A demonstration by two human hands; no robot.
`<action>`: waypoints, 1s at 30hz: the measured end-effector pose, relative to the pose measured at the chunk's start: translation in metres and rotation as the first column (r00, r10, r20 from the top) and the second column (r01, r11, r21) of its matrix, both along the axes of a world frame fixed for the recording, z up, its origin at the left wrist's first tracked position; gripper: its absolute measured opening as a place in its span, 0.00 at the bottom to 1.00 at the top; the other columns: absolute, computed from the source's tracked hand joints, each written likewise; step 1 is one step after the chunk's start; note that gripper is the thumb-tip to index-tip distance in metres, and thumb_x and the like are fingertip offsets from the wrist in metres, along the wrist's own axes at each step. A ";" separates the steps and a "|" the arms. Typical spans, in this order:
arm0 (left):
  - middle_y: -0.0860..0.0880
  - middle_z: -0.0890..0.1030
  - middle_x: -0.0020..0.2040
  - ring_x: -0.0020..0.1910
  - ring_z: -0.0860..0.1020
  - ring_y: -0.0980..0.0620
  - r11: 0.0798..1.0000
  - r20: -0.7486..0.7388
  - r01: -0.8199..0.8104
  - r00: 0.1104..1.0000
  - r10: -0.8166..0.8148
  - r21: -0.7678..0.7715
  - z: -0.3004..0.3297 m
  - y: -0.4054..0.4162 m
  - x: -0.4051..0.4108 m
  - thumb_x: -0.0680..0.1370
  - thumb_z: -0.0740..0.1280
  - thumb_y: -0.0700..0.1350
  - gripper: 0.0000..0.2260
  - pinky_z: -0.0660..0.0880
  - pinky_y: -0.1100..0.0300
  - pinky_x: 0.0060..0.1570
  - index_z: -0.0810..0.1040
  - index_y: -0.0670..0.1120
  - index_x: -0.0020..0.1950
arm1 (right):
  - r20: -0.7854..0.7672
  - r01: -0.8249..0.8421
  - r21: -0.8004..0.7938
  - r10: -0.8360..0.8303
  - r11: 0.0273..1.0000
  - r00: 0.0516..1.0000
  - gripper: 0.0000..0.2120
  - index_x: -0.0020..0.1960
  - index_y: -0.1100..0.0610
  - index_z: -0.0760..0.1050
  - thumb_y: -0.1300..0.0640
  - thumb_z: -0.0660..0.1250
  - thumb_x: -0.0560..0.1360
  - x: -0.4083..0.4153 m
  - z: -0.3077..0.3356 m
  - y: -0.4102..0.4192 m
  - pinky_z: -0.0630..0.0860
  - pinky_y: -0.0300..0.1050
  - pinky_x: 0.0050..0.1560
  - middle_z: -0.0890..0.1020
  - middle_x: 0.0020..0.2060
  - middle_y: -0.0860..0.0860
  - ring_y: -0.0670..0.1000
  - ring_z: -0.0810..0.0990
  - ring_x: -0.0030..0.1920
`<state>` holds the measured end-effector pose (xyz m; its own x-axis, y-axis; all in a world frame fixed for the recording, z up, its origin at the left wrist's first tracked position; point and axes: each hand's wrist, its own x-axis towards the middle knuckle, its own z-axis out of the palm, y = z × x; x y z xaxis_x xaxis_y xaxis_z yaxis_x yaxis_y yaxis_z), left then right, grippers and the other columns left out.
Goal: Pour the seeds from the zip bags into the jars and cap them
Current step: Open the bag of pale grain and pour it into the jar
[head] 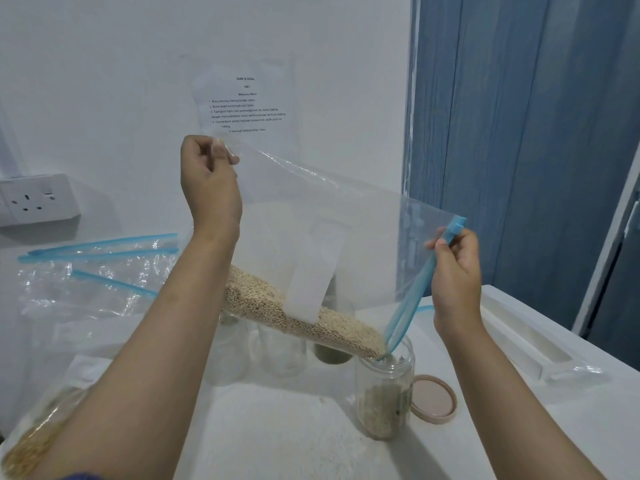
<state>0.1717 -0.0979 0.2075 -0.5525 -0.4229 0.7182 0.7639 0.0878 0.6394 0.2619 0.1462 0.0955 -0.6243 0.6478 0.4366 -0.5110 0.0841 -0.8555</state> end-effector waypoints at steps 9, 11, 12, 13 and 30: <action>0.55 0.76 0.37 0.34 0.72 0.57 1.000 0.000 0.000 1.000 0.000 -0.013 0.000 0.003 0.000 0.84 0.58 0.42 0.10 0.71 0.65 0.41 0.67 0.52 0.43 | 0.010 0.001 0.000 -0.001 1.000 1.000 0.07 0.53 0.50 0.70 0.60 0.56 0.84 -0.005 -0.002 0.005 0.70 0.28 0.43 0.76 0.41 0.40 0.32 0.74 0.39; 0.55 0.76 0.38 0.34 0.72 0.57 1.000 0.003 -0.001 1.000 0.001 -0.016 0.000 0.004 -0.001 0.84 0.58 0.42 0.10 0.71 0.65 0.42 0.67 0.52 0.43 | 0.009 0.000 -0.002 0.000 1.000 1.000 0.07 0.54 0.50 0.70 0.60 0.56 0.84 -0.006 -0.002 0.006 0.70 0.26 0.42 0.76 0.41 0.39 0.31 0.74 0.39; 0.55 0.76 0.38 0.35 0.72 0.57 1.000 0.004 -0.002 1.000 0.002 -0.017 0.001 0.004 -0.001 0.84 0.58 0.42 0.10 0.71 0.65 0.42 0.67 0.52 0.43 | 0.009 0.000 -0.001 0.000 1.000 1.000 0.06 0.55 0.51 0.70 0.60 0.56 0.84 -0.006 -0.003 0.006 0.70 0.25 0.41 0.76 0.41 0.39 0.31 0.74 0.39; 0.55 0.76 0.38 0.35 0.72 0.57 1.000 0.006 -0.003 1.000 0.003 -0.017 0.001 0.004 -0.001 0.84 0.58 0.42 0.10 0.71 0.66 0.42 0.67 0.52 0.44 | 0.012 -0.002 -0.002 0.002 1.000 1.000 0.06 0.56 0.51 0.70 0.60 0.56 0.84 -0.006 -0.003 0.006 0.70 0.25 0.41 0.76 0.41 0.39 0.31 0.74 0.39; 0.50 0.76 0.40 0.35 0.73 0.59 1.000 -0.005 -0.001 1.000 0.001 -0.005 0.001 0.004 0.001 0.83 0.57 0.40 0.10 0.70 0.67 0.39 0.66 0.51 0.43 | 0.026 0.014 -0.009 -0.013 1.000 1.000 0.09 0.51 0.50 0.70 0.61 0.55 0.84 -0.008 0.001 0.006 0.67 0.22 0.41 0.77 0.41 0.39 0.35 0.74 0.43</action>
<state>0.1731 -0.0937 0.2082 -0.5487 -0.4199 0.7229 0.7669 0.0914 0.6352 0.2537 0.1518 0.0964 -0.6264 0.6603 0.4144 -0.4877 0.0828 -0.8691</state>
